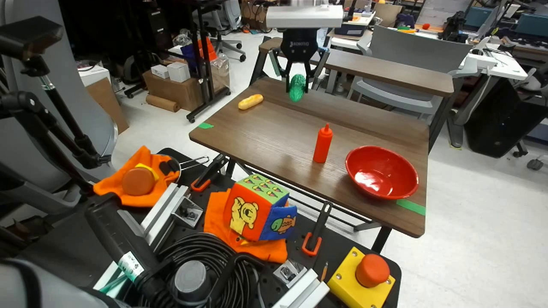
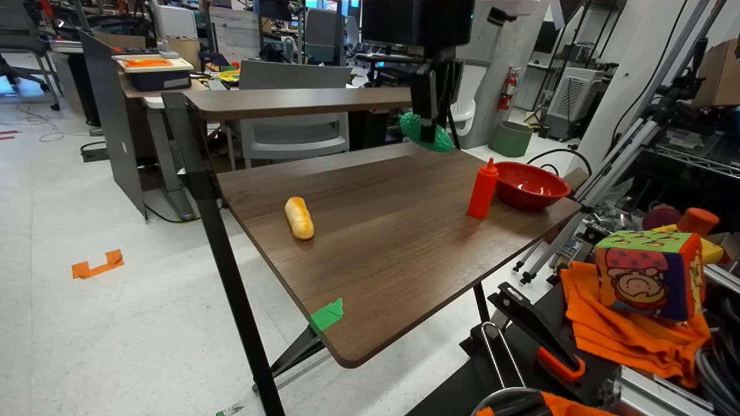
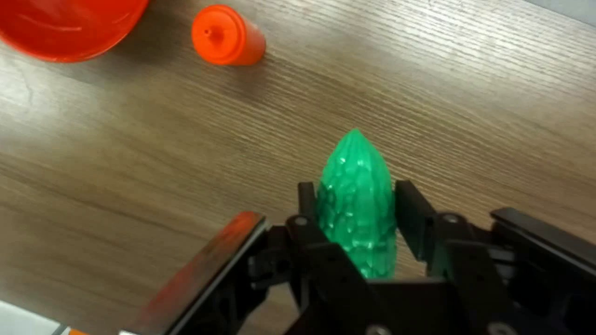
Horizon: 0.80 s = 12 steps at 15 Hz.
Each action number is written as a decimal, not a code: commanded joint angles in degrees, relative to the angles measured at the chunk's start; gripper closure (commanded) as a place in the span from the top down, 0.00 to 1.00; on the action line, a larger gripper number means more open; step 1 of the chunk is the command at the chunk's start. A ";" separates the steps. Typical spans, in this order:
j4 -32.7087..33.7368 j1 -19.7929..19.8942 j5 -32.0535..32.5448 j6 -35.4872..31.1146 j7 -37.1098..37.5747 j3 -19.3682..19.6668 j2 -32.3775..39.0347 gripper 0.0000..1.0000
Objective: Remove the green object from the red bowl
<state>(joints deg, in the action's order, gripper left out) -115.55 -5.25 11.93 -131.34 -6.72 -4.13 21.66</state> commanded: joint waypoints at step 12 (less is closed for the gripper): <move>0.64 -4.86 -0.79 -0.05 20.89 1.78 12.45 0.20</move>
<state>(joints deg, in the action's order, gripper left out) -115.92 -8.09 11.62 -131.52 13.41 -3.36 32.38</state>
